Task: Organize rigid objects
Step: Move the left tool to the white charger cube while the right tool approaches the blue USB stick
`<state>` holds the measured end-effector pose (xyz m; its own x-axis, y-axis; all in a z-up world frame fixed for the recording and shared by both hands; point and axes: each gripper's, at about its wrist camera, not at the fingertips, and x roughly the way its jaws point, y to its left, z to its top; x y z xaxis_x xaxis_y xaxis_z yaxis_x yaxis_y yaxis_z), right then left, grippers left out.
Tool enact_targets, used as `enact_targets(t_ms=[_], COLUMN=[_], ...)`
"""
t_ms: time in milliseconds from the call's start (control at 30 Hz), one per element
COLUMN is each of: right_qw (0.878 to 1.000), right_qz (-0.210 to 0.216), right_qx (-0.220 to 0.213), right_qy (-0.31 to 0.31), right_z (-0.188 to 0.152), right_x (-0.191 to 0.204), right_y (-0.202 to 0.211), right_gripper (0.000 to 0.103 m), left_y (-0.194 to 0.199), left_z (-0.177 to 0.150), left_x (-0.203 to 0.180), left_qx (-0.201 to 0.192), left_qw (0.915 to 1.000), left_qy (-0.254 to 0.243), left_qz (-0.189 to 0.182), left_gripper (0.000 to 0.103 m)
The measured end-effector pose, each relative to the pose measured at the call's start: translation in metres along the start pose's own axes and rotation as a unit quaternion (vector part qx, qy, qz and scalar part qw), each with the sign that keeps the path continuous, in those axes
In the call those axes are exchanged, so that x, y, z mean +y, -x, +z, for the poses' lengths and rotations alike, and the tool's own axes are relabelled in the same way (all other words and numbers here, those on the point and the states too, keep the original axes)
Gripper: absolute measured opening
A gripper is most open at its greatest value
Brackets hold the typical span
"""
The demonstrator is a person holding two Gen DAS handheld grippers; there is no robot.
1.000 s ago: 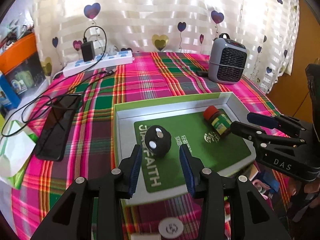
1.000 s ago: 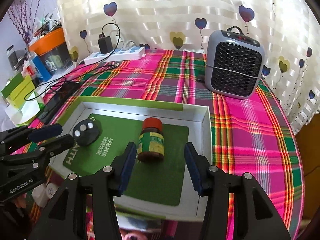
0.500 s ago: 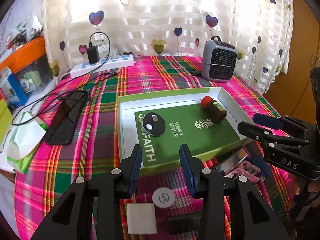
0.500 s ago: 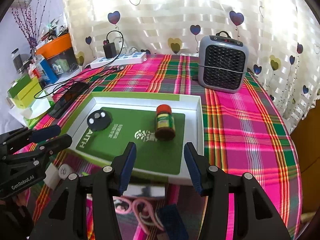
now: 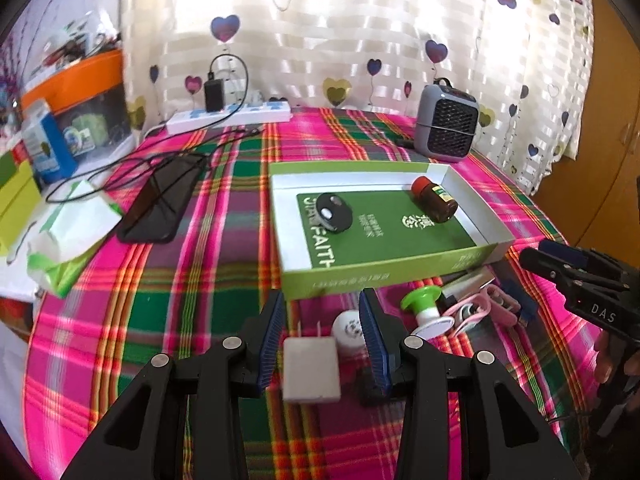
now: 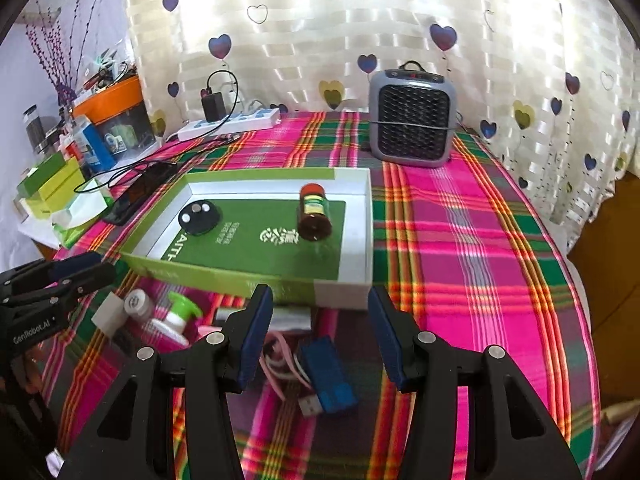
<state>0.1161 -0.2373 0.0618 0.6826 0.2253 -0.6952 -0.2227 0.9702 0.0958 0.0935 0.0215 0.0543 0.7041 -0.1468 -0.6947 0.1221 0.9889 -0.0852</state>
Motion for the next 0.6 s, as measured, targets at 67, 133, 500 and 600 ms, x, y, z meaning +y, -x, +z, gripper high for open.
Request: enact_targets(t_ms=[67, 133, 500, 600], right_qw=[1.000, 1.000, 0.999, 0.999], right_qz=[-0.003, -0.002, -0.012, -0.015], right_qx=[0.002, 0.003, 0.013, 0.016], right_qy=[-0.008, -0.012, -0.037, -0.035], right_z=[-0.004, -0.008, -0.034, -0.037], right_x=[-0.003, -0.005, -0.019, -0.020], right_y=[0.001, 0.003, 0.010, 0.010], right_gripper=[0.051, 0.051, 0.051, 0.051], left_y=[0.003, 0.006, 0.010, 0.008], left_z=[-0.006, -0.010, -0.033, -0.035], left_x=[0.005, 0.009, 0.018, 0.017], left_qx=[0.002, 0.001, 0.016, 0.021], left_qw=[1.0000, 0.9998, 0.9988, 0.9986], left_qy=[0.008, 0.019, 0.034, 0.033], left_qz=[-0.002, -0.001, -0.031, -0.035], left_gripper=[0.038, 0.038, 0.038, 0.038])
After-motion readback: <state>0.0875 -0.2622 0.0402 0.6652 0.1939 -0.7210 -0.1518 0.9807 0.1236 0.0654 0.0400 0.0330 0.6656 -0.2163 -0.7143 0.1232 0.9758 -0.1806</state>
